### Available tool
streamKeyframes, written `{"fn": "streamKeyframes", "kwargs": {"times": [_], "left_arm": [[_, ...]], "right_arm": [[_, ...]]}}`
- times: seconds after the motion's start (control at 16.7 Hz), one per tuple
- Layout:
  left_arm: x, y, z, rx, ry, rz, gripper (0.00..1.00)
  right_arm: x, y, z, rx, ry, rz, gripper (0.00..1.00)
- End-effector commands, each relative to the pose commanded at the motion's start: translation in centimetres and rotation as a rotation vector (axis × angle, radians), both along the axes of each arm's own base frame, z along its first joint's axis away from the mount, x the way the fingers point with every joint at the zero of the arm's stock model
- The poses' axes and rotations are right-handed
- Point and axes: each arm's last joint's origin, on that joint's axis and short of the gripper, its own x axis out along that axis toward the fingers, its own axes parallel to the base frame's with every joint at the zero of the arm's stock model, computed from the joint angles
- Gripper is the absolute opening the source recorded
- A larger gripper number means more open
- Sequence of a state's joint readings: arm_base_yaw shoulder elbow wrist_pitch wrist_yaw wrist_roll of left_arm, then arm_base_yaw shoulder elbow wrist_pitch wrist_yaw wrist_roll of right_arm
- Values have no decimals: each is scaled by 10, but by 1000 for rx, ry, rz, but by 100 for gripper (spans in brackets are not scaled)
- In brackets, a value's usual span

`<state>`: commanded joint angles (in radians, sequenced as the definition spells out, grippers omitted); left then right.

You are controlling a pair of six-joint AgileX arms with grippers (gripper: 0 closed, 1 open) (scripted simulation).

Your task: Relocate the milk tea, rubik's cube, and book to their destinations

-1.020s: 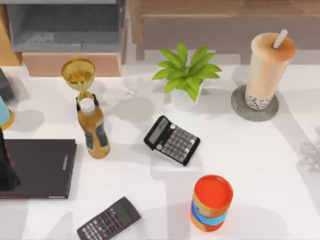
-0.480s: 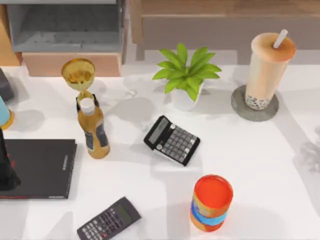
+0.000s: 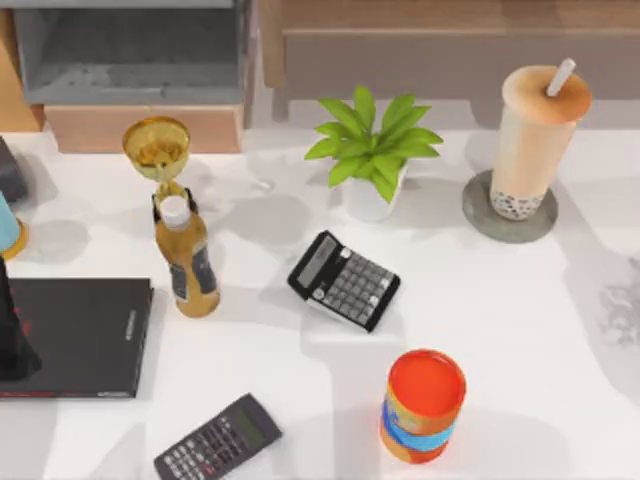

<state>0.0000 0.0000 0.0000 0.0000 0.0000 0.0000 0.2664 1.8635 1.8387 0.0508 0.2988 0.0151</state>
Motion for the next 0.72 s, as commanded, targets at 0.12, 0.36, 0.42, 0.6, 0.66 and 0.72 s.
{"fn": "streamKeyframes", "kwargs": {"times": [0.12,0.36,0.42,0.6,0.66,0.72], "left_arm": [[0,0,0,0,0,0,100],[0,0,0,0,0,0,100],[0,0,0,0,0,0,100],[0,0,0,0,0,0,100],[0,0,0,0,0,0,100],[0,0,0,0,0,0,100]], "right_arm": [[14,0,-3,-1,2,2,0],[28,1,-13,-8,26,4,0],[28,1,-13,-8,26,4,0],[28,1,-13,-8,26,4,8],[28,1,-13,-8,26,4,15],[28,1,-13,-8,26,4,23]]}}
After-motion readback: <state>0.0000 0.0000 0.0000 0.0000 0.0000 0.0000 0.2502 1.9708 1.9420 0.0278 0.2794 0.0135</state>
